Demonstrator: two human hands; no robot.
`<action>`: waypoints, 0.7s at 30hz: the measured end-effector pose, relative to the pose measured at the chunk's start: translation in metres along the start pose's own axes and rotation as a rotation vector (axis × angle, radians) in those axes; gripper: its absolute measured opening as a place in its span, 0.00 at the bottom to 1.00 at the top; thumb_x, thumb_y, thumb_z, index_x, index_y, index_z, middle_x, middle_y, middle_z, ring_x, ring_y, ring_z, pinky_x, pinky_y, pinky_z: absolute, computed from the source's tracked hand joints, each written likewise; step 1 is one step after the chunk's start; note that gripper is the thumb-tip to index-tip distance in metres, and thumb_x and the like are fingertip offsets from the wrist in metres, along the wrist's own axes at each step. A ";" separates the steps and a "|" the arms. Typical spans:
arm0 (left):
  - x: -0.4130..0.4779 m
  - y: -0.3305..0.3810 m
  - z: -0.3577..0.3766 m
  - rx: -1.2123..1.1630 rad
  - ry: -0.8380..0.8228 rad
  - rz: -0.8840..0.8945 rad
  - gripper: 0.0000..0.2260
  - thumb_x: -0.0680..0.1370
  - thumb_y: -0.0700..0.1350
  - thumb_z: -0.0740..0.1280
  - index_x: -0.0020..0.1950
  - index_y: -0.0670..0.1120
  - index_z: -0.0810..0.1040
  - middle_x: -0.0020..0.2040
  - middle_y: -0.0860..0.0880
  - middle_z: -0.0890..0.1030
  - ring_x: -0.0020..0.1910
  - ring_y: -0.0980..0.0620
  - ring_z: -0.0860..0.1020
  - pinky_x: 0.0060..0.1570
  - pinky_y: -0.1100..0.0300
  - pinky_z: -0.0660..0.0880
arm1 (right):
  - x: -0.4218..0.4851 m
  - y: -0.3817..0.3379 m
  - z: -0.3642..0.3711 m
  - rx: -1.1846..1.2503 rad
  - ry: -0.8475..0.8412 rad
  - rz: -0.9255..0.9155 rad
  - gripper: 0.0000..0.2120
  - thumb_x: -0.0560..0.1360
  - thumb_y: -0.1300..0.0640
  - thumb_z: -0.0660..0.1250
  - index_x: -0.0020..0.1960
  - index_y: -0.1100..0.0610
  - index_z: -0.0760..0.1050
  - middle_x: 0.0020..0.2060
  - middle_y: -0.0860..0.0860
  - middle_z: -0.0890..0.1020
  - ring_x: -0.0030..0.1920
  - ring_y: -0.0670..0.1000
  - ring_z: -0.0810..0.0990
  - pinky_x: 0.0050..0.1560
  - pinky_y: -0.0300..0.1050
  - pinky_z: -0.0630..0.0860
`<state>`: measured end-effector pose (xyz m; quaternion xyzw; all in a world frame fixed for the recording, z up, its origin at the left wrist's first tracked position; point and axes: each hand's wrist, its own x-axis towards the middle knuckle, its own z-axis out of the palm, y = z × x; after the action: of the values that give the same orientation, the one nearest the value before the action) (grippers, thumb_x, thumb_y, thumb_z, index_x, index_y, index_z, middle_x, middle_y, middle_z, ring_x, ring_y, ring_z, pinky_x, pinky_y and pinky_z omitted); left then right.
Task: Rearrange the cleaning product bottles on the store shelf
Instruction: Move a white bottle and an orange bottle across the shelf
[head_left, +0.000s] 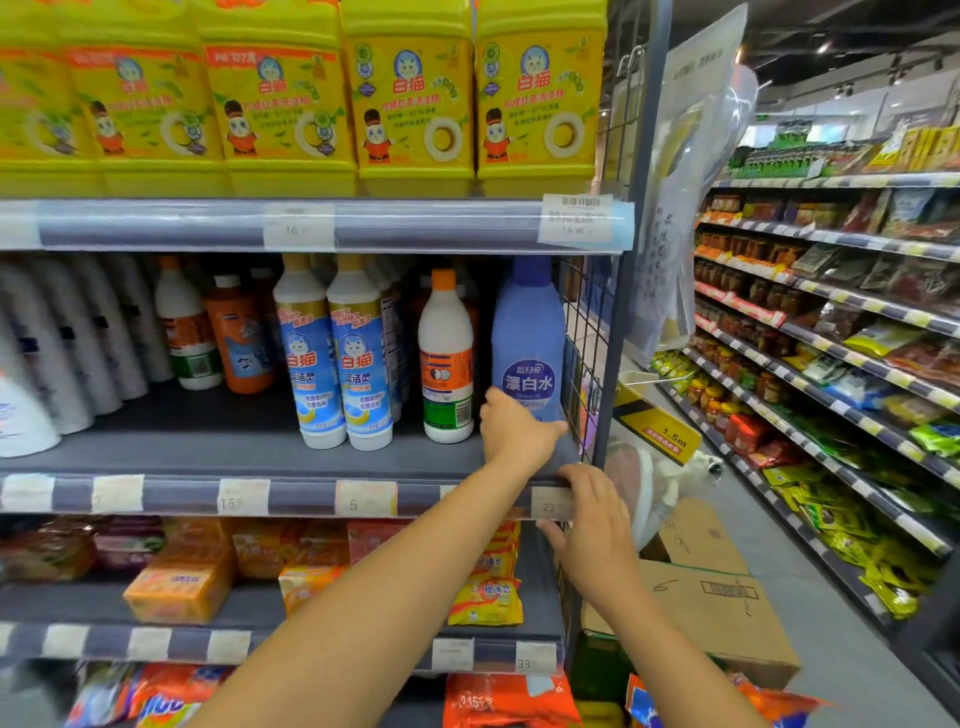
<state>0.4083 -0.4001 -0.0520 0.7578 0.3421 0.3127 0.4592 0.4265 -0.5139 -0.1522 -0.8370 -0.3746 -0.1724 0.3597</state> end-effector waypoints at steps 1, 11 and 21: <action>-0.009 -0.005 -0.010 -0.016 -0.043 0.026 0.33 0.66 0.47 0.78 0.66 0.44 0.67 0.62 0.48 0.74 0.57 0.49 0.75 0.54 0.57 0.75 | 0.000 -0.001 -0.001 -0.001 -0.002 -0.005 0.28 0.65 0.54 0.77 0.62 0.51 0.70 0.60 0.48 0.75 0.64 0.51 0.71 0.62 0.50 0.69; -0.067 -0.063 -0.137 -0.087 -0.072 -0.013 0.07 0.72 0.44 0.73 0.48 0.51 0.78 0.44 0.48 0.81 0.42 0.51 0.80 0.44 0.56 0.78 | 0.028 -0.073 -0.014 0.181 0.077 0.062 0.20 0.72 0.55 0.72 0.63 0.57 0.75 0.58 0.53 0.77 0.60 0.53 0.75 0.58 0.44 0.70; -0.056 -0.086 -0.186 -0.124 -0.105 -0.030 0.07 0.72 0.43 0.72 0.49 0.51 0.79 0.43 0.48 0.83 0.42 0.52 0.83 0.47 0.54 0.81 | 0.121 -0.160 0.036 0.506 0.025 0.358 0.43 0.63 0.48 0.77 0.71 0.58 0.61 0.60 0.57 0.76 0.57 0.59 0.77 0.51 0.47 0.73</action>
<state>0.2096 -0.3262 -0.0676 0.7382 0.3088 0.2864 0.5270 0.3871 -0.3527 -0.0338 -0.7714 -0.2480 -0.0180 0.5858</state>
